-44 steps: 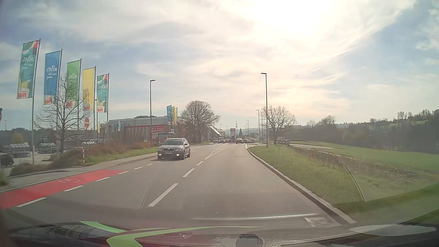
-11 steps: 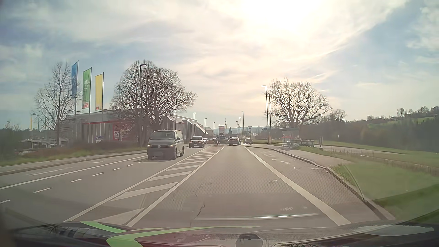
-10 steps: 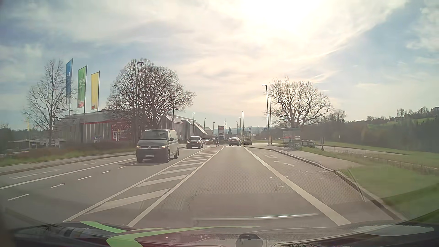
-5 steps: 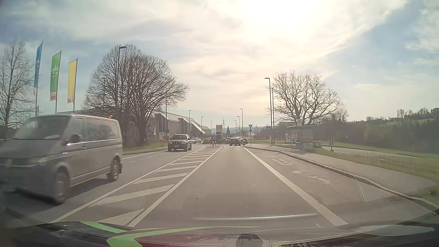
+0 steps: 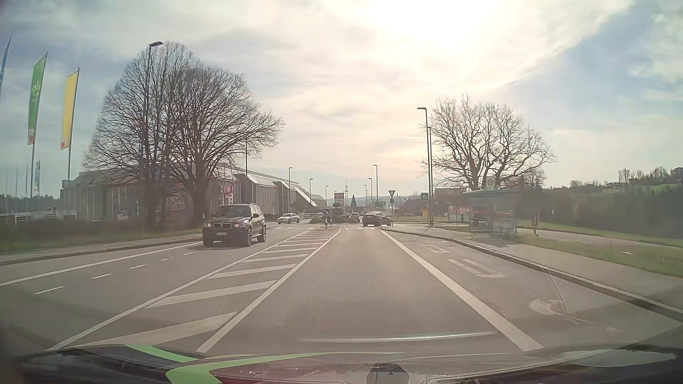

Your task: Follow the waypoints while adhering to traffic rules and regulations

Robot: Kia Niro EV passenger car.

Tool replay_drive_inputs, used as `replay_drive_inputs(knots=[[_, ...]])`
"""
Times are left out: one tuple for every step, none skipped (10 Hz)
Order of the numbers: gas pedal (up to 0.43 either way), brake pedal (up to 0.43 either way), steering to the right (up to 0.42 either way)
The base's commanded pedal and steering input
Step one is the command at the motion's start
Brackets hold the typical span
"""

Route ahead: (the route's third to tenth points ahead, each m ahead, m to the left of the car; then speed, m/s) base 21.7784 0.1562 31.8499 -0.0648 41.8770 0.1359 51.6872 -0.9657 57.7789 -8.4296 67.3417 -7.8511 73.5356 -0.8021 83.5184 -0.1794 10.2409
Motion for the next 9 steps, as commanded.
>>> replay_drive_inputs(knots=[[0.000, 0.000, 0.001], [0.000, 0.000, 0.001], [0.000, 0.000, 0.001], [0.000, 0.000, 0.001], [0.000, 0.000, 0.001], [0.000, 0.000, 0.002], [0.000, 0.006, 0.002], [0.000, 0.012, 0.002], [0.000, 0.012, 0.002]])
